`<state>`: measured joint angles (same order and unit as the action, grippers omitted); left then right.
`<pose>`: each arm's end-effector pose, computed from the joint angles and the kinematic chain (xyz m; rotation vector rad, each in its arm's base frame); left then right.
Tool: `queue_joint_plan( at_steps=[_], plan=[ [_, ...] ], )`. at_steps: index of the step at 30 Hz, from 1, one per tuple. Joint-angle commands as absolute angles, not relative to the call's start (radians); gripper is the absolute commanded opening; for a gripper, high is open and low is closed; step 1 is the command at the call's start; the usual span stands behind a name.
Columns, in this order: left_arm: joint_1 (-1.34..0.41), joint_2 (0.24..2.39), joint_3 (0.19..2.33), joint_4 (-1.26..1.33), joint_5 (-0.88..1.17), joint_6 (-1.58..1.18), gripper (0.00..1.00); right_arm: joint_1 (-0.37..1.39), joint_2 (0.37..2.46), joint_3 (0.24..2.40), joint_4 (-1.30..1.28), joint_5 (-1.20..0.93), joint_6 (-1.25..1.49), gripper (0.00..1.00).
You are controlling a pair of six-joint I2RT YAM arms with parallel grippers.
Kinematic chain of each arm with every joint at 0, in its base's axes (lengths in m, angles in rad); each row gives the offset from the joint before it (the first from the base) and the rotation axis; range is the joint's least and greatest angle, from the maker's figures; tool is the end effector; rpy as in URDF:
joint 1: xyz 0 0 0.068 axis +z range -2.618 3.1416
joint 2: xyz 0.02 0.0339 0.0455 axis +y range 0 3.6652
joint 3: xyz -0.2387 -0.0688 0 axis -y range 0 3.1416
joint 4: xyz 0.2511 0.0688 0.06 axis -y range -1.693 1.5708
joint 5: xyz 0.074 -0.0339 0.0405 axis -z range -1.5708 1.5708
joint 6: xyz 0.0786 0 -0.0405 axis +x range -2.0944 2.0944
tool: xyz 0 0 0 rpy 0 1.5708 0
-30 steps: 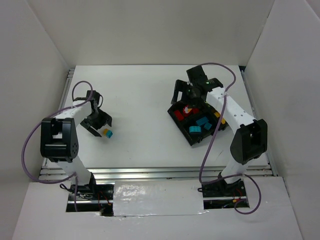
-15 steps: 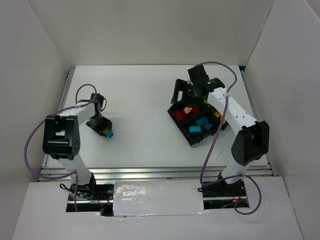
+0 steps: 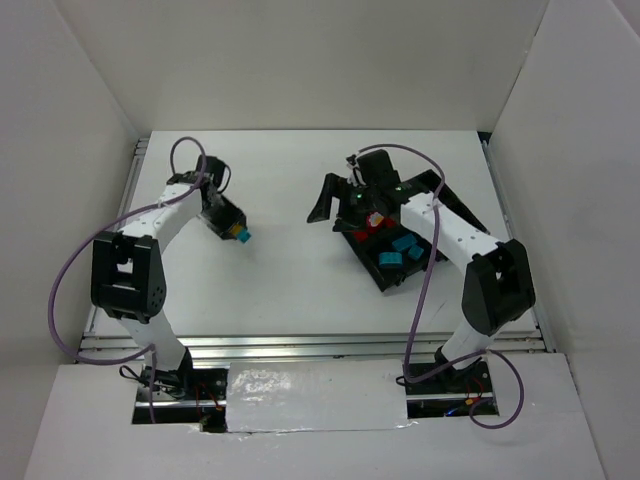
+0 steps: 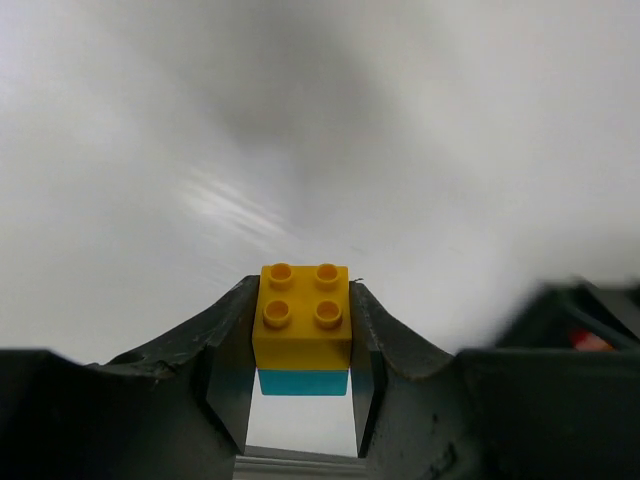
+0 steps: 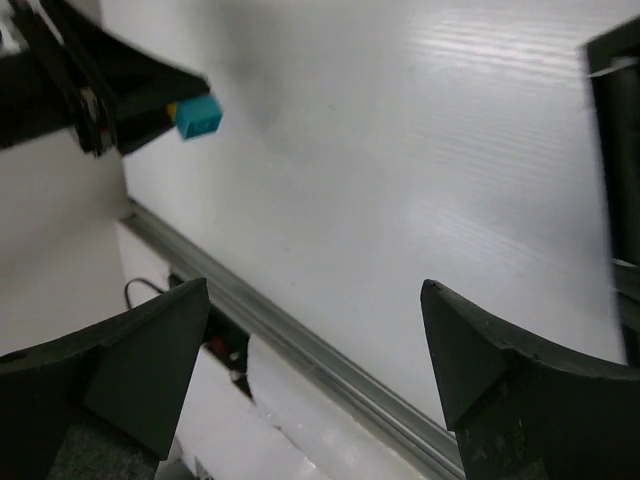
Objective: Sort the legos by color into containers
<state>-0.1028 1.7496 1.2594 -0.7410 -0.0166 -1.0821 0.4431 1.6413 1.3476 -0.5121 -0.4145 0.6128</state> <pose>0.3613 -0.0360 0.1392 -1.3392 2.5043 -0.2523 0.3438 0.1982 0.2311 0.0012 2.5208 0.9653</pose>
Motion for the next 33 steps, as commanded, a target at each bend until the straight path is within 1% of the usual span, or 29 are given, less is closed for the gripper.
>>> queue_joint_plan(
  at_steps=[1,2,5,7,8,10,12,13,14,18,23,29,33],
  plan=[
    [-0.213,1.683,1.435,-0.745,0.089,-1.112,0.00,0.520,1.617,1.332,-0.261,-0.552,0.701,0.92],
    [-0.231,1.689,1.501,-0.756,0.094,-1.117,0.00,0.531,1.632,1.333,-0.227,-0.552,0.706,0.90],
    [-0.285,1.700,1.560,-0.775,0.141,-1.132,0.00,0.557,1.644,1.341,-0.177,-0.517,0.710,0.88],
    [-0.313,1.695,1.565,-0.750,0.191,-1.146,0.00,0.561,1.649,1.342,-0.158,-0.485,0.704,0.87],
    [-0.317,1.694,1.574,-0.746,0.199,-1.149,0.00,0.563,1.657,1.345,-0.150,-0.473,0.693,0.84],
    [-0.330,1.694,1.588,-0.746,0.213,-1.147,0.00,0.563,1.667,1.371,-0.170,-0.431,0.687,0.83],
    [-0.331,1.697,1.598,-0.730,0.242,-1.141,0.00,0.563,1.681,1.379,-0.153,-0.433,0.678,0.80],
    [-0.331,1.700,1.611,-0.727,0.251,-1.138,0.00,0.563,1.695,1.379,-0.141,-0.443,0.683,0.76],
    [-0.331,1.703,1.615,-0.729,0.253,-1.132,0.00,0.563,1.703,1.381,-0.129,-0.454,0.684,0.74],
    [-0.334,1.701,1.614,-0.721,0.268,-1.132,0.00,0.575,1.733,1.394,-0.104,-0.450,0.690,0.70],
    [-0.336,1.709,1.611,-0.721,0.294,-1.126,0.00,0.577,1.767,1.410,-0.065,-0.460,0.710,0.62],
    [-0.341,1.713,1.605,-0.724,0.295,-1.118,0.00,0.577,1.784,1.422,-0.003,-0.506,0.735,0.61],
    [-0.339,1.721,1.614,-0.732,0.282,-1.114,0.00,0.584,1.781,1.401,0.107,-0.615,0.732,0.61]
  ],
)
